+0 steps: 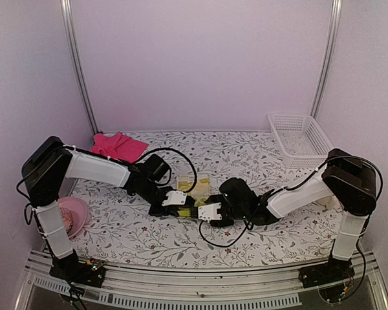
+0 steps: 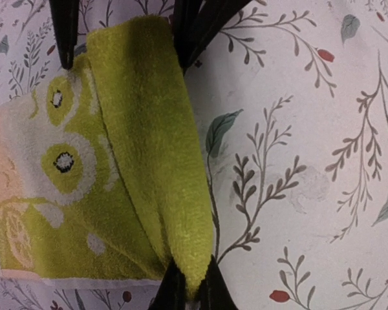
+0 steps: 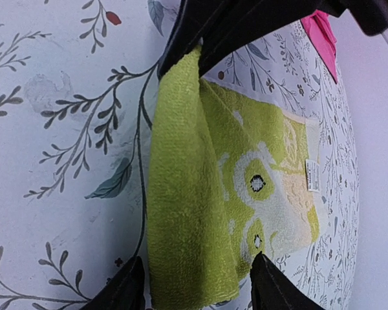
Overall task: Roll the towels
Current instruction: Roll the towel at the center of the board.
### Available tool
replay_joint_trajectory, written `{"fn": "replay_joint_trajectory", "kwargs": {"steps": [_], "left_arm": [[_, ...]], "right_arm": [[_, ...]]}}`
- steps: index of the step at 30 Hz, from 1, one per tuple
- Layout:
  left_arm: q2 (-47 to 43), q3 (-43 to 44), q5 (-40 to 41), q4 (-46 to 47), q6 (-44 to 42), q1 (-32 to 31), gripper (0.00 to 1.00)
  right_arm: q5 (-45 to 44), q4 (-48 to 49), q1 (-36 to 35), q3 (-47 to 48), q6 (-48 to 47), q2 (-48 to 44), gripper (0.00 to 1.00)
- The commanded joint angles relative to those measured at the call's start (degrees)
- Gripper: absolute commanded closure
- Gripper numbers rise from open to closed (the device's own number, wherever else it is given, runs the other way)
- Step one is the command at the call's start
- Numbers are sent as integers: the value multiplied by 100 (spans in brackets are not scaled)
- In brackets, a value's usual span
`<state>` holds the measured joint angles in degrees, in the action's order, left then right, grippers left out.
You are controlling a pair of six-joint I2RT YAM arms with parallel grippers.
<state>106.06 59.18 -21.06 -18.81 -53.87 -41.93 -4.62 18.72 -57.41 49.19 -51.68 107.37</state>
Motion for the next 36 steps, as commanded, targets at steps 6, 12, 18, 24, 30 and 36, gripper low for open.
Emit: {"fn": "replay_joint_trajectory", "kwargs": {"steps": [6, 12, 18, 24, 30, 36], "left_arm": [[229, 53, -96, -457, 55, 53, 100], [244, 102, -130, -479, 91, 54, 100], [274, 128, -142, -502, 104, 54, 100], [187, 75, -128, -510, 74, 54, 100], [12, 3, -139, -579, -8, 70, 100], [-205, -159, -143, -557, -32, 126, 96]], "right_arm": [[-569, 552, -254, -368, -229, 24, 44], [-605, 629, -312, -450, -246, -5, 57], [-686, 627, -341, -423, -206, 106, 60], [-675, 383, -341, -231, 106, 214, 78], [-274, -337, -234, 17, 568, 92, 96], [462, -1189, -33, 347, 1201, -109, 97]]}}
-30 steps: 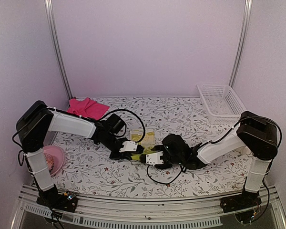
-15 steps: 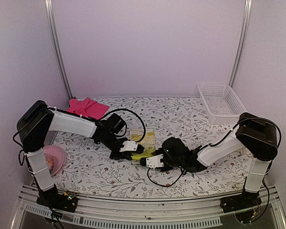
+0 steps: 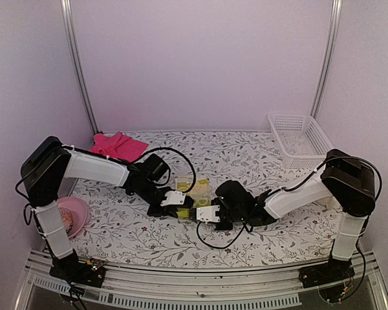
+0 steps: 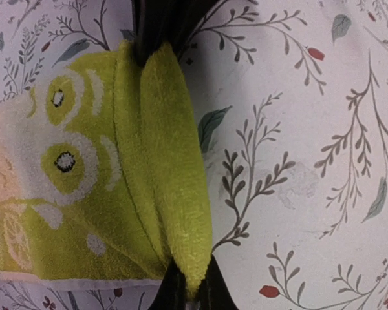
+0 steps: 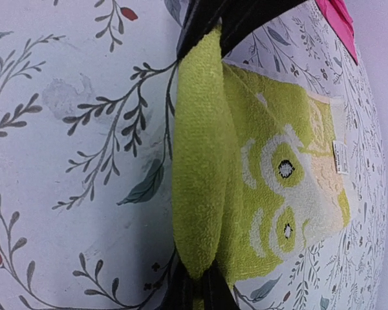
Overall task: Roll the towels
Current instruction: Roll the towel at the center of the board.
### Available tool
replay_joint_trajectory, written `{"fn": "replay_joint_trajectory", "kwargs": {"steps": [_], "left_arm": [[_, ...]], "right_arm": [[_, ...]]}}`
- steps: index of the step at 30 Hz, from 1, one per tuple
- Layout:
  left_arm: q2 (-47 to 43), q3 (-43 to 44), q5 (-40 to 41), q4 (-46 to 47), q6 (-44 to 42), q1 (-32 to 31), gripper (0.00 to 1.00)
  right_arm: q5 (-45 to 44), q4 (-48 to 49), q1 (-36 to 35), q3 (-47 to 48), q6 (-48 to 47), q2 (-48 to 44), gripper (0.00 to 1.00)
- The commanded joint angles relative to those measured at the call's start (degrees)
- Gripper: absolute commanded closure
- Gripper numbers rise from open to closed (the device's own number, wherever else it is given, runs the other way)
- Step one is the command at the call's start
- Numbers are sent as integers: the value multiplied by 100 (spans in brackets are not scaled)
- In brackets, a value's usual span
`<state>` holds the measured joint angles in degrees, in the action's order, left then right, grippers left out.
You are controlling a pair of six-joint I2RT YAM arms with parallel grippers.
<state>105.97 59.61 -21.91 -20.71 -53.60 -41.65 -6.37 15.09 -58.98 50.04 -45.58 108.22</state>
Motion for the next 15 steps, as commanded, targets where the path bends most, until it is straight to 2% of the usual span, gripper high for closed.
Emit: {"fn": "replay_joint_trajectory", "kwargs": {"steps": [1, 5, 7, 11, 15], "left_arm": [[-237, -231, -73, -353, -62, 120, 93], [-422, -377, -142, -259, -30, 166, 80], [-555, -480, -170, -145, 2, 181, 66], [-808, -723, -174, 197, 14, 197, 45], [-1057, -972, -180, 538, 38, 212, 40]], "right_arm": [[777, -979, 162, 323, 706, -210, 97], [1382, -1597, 337, 634, 1067, -198, 97], [1602, -1856, 403, 794, 1210, -138, 98], [1981, -2330, 572, 1094, 1485, 21, 98], [2295, -2697, 727, 1364, 1729, 143, 98]]}}
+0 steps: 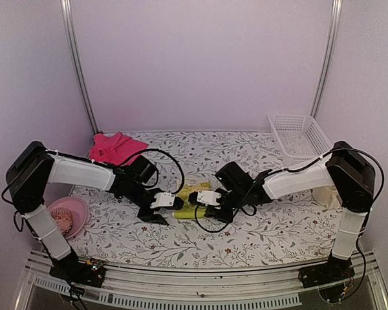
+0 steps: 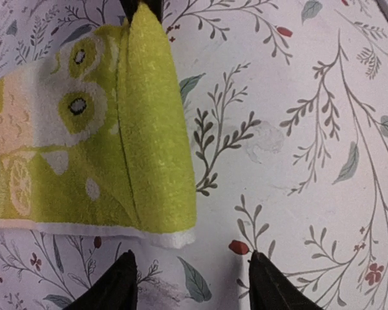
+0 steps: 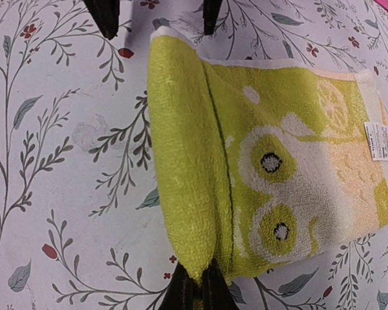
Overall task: Roll the towels
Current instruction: Roll the towel at the center of the board.
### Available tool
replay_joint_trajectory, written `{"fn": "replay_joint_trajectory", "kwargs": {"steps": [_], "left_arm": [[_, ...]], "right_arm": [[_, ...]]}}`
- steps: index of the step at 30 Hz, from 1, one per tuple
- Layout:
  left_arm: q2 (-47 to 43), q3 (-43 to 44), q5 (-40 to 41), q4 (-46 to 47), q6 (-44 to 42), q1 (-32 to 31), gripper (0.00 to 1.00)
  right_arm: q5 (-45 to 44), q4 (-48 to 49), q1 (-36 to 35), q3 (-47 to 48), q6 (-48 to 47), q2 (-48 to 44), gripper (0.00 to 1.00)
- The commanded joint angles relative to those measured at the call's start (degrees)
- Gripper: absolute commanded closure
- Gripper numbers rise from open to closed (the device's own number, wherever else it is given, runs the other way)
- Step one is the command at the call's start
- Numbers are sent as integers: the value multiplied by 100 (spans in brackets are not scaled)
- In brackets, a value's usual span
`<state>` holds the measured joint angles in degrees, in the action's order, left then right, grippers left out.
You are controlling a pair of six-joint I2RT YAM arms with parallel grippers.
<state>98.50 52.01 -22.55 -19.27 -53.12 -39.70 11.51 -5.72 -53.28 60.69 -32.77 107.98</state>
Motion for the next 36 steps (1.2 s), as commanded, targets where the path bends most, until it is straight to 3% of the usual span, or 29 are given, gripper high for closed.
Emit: {"fn": "replay_joint_trajectory", "kwargs": {"steps": [1, 14, 27, 36], "left_arm": [[-383, -285, -134, 500, -12, 15, 40], [-1439, -1803, 520, 2726, -797, -344, 49], [-1260, -2643, 1319, 4698, -1419, -985, 58], [-725, -2593, 1509, 5158, -1790, -1056, 60]], "right_arm": [[551, -734, 180, 394, 500, 215, 98], [2095, -1937, 704, 1465, 1227, 900, 97], [2931, -2643, 1248, 2218, 1770, 1751, 97], [2963, -2748, 1317, 2311, 1756, 1794, 97]]}}
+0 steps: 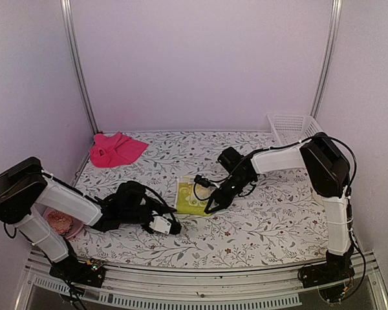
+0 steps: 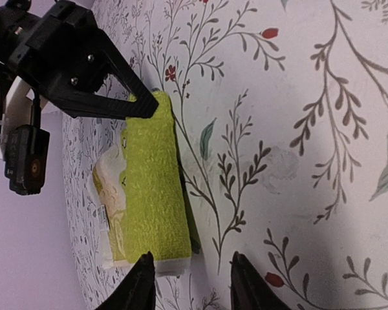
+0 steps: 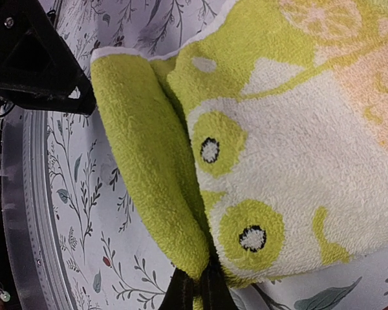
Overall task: Roll the towels
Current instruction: Roll the towel at the center of the board.
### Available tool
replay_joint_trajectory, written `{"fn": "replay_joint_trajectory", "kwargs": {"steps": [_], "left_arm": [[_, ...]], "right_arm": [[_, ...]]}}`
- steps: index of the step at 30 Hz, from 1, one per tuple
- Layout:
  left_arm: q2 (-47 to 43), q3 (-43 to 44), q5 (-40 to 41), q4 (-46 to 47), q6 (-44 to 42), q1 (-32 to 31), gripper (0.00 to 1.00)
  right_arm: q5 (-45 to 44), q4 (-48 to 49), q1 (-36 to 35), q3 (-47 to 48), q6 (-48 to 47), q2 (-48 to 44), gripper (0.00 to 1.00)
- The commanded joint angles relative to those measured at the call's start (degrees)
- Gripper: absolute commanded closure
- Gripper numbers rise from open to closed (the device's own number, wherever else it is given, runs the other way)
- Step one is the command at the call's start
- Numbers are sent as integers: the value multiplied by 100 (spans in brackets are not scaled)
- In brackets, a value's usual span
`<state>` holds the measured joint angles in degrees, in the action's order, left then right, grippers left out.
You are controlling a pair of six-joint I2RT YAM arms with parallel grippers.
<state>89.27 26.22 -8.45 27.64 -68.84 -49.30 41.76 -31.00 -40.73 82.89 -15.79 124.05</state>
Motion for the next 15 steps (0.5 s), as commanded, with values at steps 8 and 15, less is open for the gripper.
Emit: {"fn": "replay_joint_trajectory", "kwargs": {"steps": [8, 15], "left_arm": [[444, -117, 279, 1157, -380, -230, 58], [803, 63, 539, 1162, -380, -274, 59]], "right_arm": [[-40, -281, 91, 180, 52, 238, 97], [9, -309, 100, 219, 34, 295, 97]]}}
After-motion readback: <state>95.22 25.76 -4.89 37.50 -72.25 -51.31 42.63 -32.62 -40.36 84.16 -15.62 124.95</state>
